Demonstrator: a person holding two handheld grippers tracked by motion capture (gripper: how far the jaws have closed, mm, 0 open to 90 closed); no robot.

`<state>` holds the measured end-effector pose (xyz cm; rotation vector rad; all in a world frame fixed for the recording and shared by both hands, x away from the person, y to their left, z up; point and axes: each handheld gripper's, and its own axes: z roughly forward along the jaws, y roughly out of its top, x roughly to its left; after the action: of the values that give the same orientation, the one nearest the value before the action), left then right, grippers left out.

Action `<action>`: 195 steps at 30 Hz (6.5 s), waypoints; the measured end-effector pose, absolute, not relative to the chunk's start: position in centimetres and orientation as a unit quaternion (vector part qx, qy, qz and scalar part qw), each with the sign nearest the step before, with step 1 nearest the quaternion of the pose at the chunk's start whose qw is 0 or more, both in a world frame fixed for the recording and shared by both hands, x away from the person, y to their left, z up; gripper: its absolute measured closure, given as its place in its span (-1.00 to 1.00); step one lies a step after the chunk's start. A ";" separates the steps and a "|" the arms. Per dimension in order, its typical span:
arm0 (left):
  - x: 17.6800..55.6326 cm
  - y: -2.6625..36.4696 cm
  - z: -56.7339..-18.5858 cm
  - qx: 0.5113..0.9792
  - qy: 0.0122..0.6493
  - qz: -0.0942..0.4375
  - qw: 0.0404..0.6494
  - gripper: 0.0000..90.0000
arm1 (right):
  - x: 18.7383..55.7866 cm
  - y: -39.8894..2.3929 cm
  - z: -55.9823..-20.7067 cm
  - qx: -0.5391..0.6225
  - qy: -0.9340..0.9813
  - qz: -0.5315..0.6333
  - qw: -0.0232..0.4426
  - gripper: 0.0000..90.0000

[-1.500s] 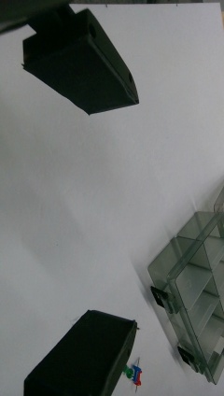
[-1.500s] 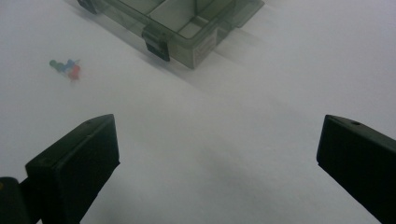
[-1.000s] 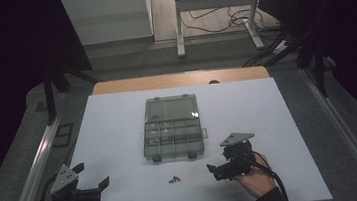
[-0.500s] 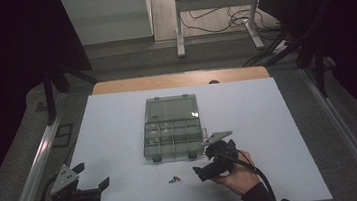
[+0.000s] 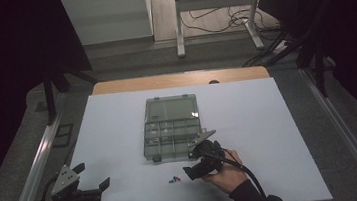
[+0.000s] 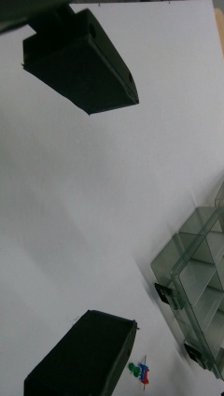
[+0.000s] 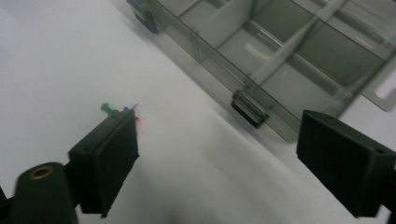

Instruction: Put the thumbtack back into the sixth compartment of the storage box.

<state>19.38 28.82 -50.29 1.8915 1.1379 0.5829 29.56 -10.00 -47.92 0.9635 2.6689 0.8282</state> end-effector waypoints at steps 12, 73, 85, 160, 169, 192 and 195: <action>19.3 28.8 -50.3 0.754 0.450 0.234 0.417 -1.00 | 29.3 -7.5 -48.8 0.280 0.922 0.261 0.061 0.15; 19.3 28.5 -50.3 0.760 0.443 0.240 0.410 -1.00 | 30.0 -6.5 -48.5 0.258 0.927 0.270 0.046 0.84; 19.3 28.5 -50.3 0.761 0.442 0.240 0.410 -1.00 | 31.1 -6.3 -47.0 0.264 0.919 0.288 0.050 0.84; 19.3 28.3 -50.3 0.765 0.436 0.243 0.407 -1.00 | 35.0 -3.0 -46.5 0.260 0.911 0.301 0.104 -0.18; 19.3 28.3 -50.3 0.765 0.436 0.243 0.407 -1.00 | 34.0 -3.9 -46.0 0.262 0.907 0.312 0.103 -0.41; 19.3 28.3 -50.3 0.766 0.436 0.245 0.405 -1.00 | 30.9 -6.4 -47.0 0.297 0.907 0.279 0.103 -0.96; 19.3 28.3 -50.3 0.765 0.436 0.245 0.405 -1.00 | 30.5 -6.4 -47.5 0.297 0.910 0.271 0.105 -0.83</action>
<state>19.29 28.28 -50.27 1.9318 1.1003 0.6175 30.51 -6.43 -47.45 0.8742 2.6823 0.7986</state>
